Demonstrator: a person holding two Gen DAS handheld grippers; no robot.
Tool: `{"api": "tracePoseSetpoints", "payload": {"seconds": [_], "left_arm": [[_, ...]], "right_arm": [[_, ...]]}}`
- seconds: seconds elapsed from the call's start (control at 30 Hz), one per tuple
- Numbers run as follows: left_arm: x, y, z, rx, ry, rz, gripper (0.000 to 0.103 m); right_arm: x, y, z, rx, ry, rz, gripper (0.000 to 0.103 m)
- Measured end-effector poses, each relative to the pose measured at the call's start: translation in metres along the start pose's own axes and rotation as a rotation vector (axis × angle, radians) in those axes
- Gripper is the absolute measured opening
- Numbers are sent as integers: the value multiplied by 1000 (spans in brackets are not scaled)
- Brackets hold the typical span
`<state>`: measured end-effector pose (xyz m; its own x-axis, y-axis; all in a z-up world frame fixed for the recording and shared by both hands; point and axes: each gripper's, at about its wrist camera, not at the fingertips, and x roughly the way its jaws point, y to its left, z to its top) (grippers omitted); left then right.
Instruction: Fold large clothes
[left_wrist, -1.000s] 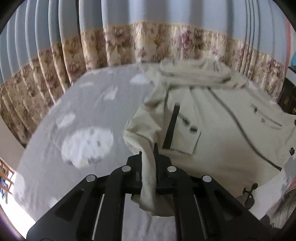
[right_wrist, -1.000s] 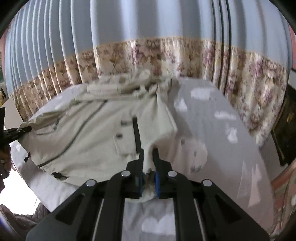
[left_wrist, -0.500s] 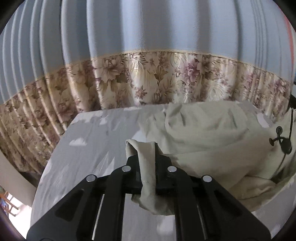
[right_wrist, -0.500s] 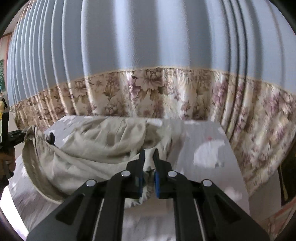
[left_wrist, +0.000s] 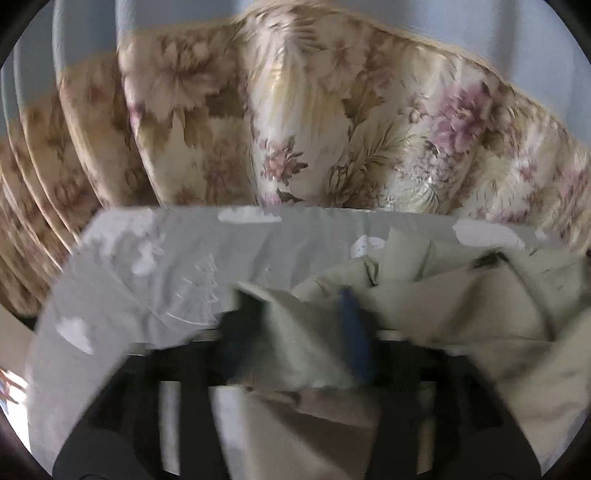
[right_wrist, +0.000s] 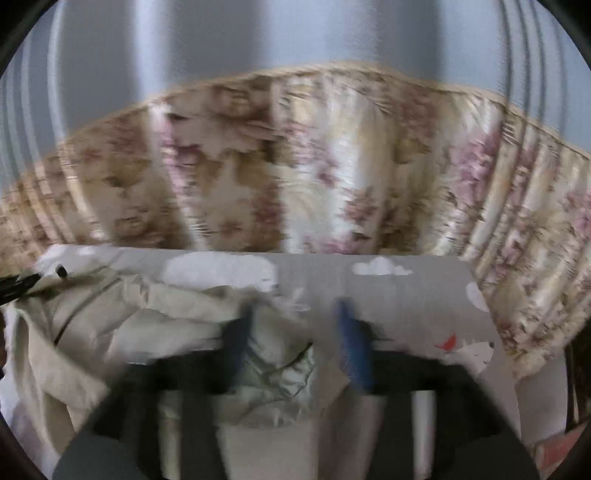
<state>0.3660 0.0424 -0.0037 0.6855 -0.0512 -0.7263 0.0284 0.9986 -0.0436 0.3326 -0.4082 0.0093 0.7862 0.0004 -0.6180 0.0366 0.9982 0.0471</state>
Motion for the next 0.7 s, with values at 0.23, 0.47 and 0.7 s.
{"api": "tracePoseSetpoints", "payload": {"seconds": [0.23, 0.47, 0.7], "left_arm": [[-66, -9, 8, 59, -209, 76, 100], [-50, -72, 5, 270, -160, 61, 100], [30, -82, -3, 229, 58, 35, 67]], "right_arm": [[-46, 22, 2, -41, -97, 116, 88], [-37, 70, -1, -131, 24, 226, 88], [32, 97, -28, -158, 232, 216, 48]]}}
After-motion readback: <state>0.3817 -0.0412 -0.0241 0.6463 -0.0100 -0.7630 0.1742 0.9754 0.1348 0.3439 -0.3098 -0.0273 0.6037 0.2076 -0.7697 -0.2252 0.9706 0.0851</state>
